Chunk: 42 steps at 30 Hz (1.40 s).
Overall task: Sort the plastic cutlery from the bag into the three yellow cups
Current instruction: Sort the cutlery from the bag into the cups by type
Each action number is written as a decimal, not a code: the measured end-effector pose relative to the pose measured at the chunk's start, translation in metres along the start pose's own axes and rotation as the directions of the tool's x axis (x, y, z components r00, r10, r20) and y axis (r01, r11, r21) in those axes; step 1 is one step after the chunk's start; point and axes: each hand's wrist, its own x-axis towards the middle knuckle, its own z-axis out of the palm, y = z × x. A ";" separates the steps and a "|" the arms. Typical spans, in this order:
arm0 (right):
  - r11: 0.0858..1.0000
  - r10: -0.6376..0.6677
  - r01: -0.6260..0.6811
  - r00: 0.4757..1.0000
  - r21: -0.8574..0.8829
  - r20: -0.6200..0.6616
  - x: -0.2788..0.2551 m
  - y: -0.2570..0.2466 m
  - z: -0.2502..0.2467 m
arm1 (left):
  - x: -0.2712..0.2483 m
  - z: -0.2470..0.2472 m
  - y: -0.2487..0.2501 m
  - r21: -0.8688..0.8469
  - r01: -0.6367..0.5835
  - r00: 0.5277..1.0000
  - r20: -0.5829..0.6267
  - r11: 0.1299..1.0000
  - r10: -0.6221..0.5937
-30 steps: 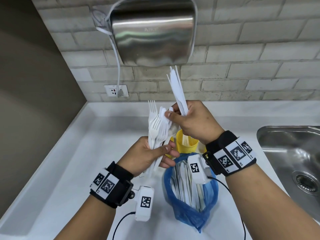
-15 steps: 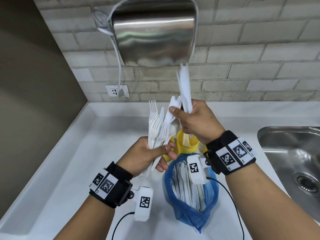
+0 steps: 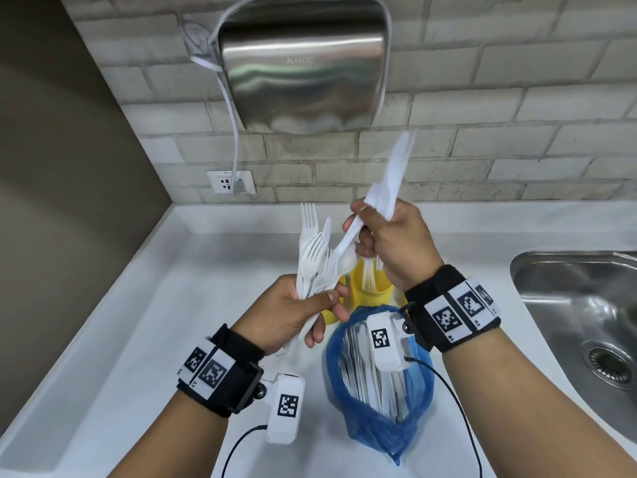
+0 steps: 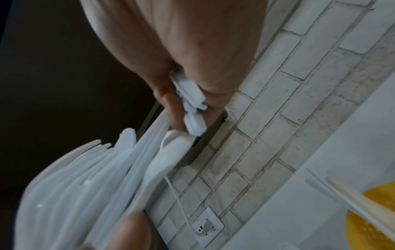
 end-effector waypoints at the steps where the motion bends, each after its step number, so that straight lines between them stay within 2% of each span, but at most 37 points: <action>1: 0.999 -0.021 0.022 0.998 0.026 -0.057 0.002 0.000 -0.001 | 0.000 0.000 -0.001 0.003 -0.004 1.000 0.004 1.000 0.004; 4: 0.990 -0.014 0.039 0.982 0.136 -0.186 0.010 -0.001 -0.008 | -0.001 -0.002 -0.003 0.027 -0.008 1.000 0.011 1.000 0.008; 7: 0.937 0.074 -0.002 0.978 0.350 -0.193 0.014 -0.005 -0.019 | 0.000 -0.002 -0.008 0.007 0.026 1.000 -0.010 1.000 -0.026; 10: 0.847 0.042 0.095 0.969 0.522 -0.244 0.011 -0.013 -0.024 | 0.001 -0.002 -0.011 -0.102 0.094 0.990 -0.095 0.990 -0.104; 13: 0.864 -0.122 0.267 0.933 0.426 -0.339 0.002 -0.020 -0.016 | 0.006 0.000 -0.010 -0.303 0.119 0.962 -0.201 0.946 -0.186; 15: 0.887 -0.240 0.336 0.921 0.316 -0.307 -0.010 -0.018 -0.002 | 0.013 0.001 -0.012 -0.510 0.112 0.948 -0.201 0.853 -0.245; 17: 0.902 -0.306 0.356 0.926 0.243 -0.222 -0.021 -0.011 0.014 | 0.019 0.004 -0.013 -0.639 0.116 0.951 -0.150 0.761 -0.271; 19: 0.924 -0.327 0.350 0.932 0.154 -0.158 -0.031 0.003 0.025 | 0.022 0.008 -0.009 -0.699 0.146 0.959 -0.073 0.700 -0.272; 22: 0.958 -0.280 0.284 0.956 0.042 -0.089 -0.041 0.028 0.031 | 0.021 0.013 -0.001 -0.748 0.156 0.968 -0.015 0.645 -0.251; 26: 0.985 -0.154 0.156 0.988 0.078 -0.034 -0.047 0.041 0.028 | 0.020 0.016 0.002 -0.713 0.125 0.974 -0.043 0.690 -0.221; 29: 0.990 -0.114 0.115 0.993 0.085 -0.023 -0.047 0.044 0.028 | 0.019 0.015 -0.001 -0.677 0.110 0.976 -0.063 0.728 -0.206; 33: 0.997 -0.079 0.079 0.997 0.010 -0.023 -0.042 0.046 0.026 | 0.020 0.015 -0.010 -0.640 0.081 0.974 -0.112 0.764 -0.197; 35: 0.996 -0.091 0.091 0.994 -0.002 -0.059 -0.030 0.039 0.020 | 0.017 0.011 -0.011 -0.514 0.075 0.976 -0.139 0.854 -0.170; 37: 0.997 -0.077 0.077 0.996 -0.006 -0.051 -0.014 0.025 0.010 | 0.010 0.006 -0.012 -0.325 0.106 0.986 -0.089 0.940 -0.143; 40: 0.983 -0.011 0.034 0.992 -0.180 0.127 0.004 0.005 -0.005 | 0.000 0.000 -0.009 -0.225 0.160 0.987 0.068 0.961 -0.148; 42: 0.949 0.031 0.061 0.958 -0.311 0.284 0.006 -0.003 -0.008 | -0.001 -0.001 -0.008 -0.187 0.154 0.985 0.106 0.970 -0.136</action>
